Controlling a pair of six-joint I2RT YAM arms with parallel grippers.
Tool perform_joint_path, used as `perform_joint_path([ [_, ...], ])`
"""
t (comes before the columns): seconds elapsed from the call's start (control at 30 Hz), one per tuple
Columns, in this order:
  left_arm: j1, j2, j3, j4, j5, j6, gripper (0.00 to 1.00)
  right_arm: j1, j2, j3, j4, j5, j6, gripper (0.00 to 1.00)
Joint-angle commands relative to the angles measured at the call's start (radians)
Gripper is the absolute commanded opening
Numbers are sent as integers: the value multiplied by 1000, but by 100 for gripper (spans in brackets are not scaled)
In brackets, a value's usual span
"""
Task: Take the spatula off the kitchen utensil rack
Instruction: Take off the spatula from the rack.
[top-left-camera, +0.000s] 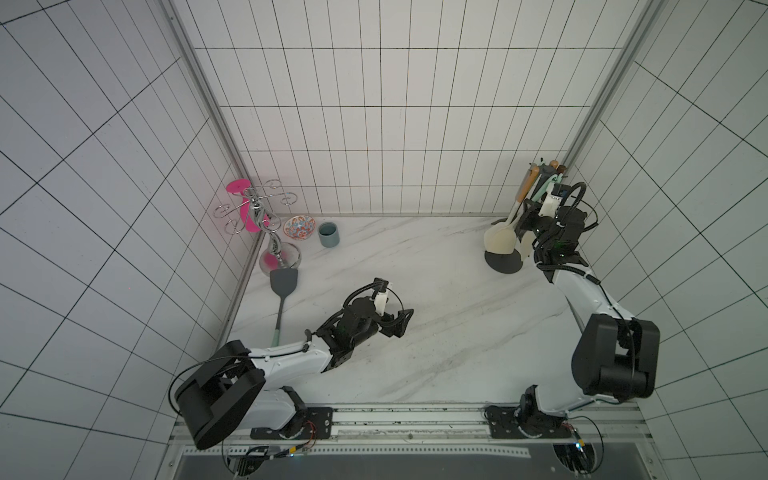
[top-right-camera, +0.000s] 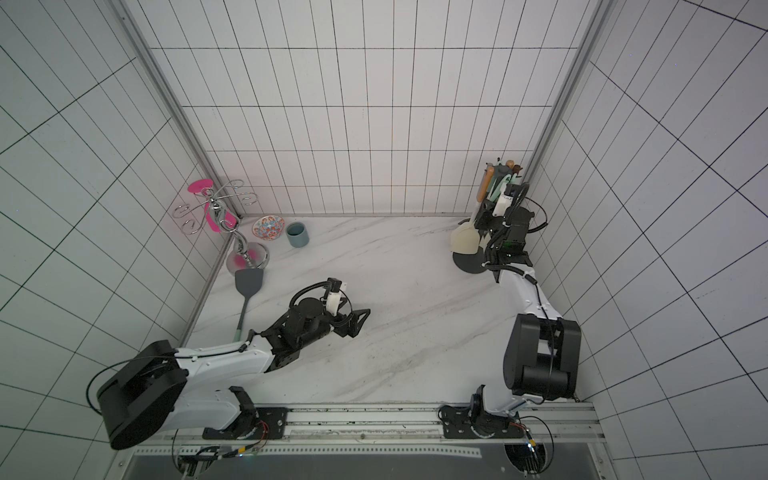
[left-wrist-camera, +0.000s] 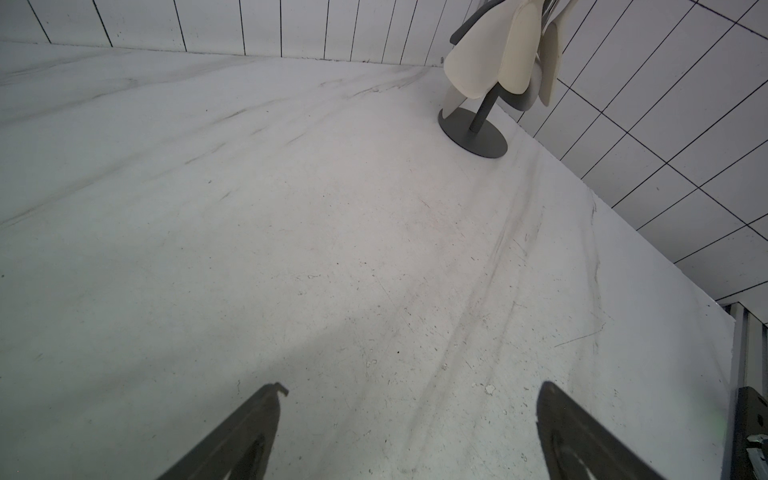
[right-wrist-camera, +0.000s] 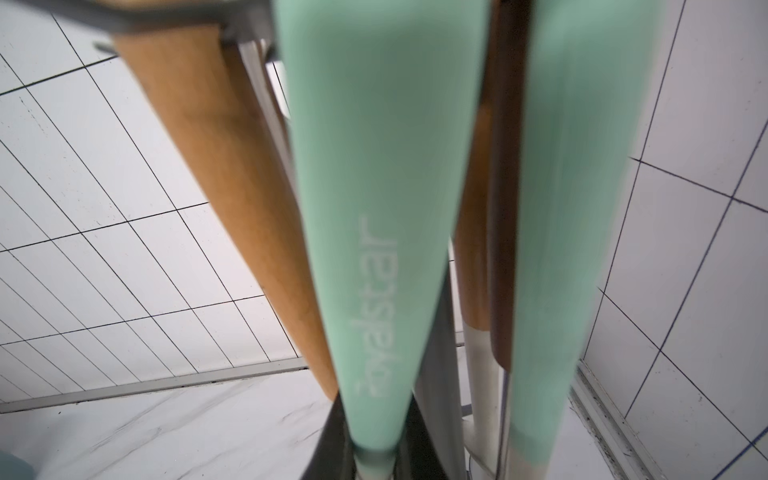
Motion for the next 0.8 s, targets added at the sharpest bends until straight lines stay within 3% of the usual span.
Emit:
perform_joint_path([
  [0.0,-2,7,22,0,4,5,97,3,-60,-3,33,5,-5,0],
  [0.77,-2,-32,11,-4,-21,20,97,15,-277,-162,49,63,43,0],
])
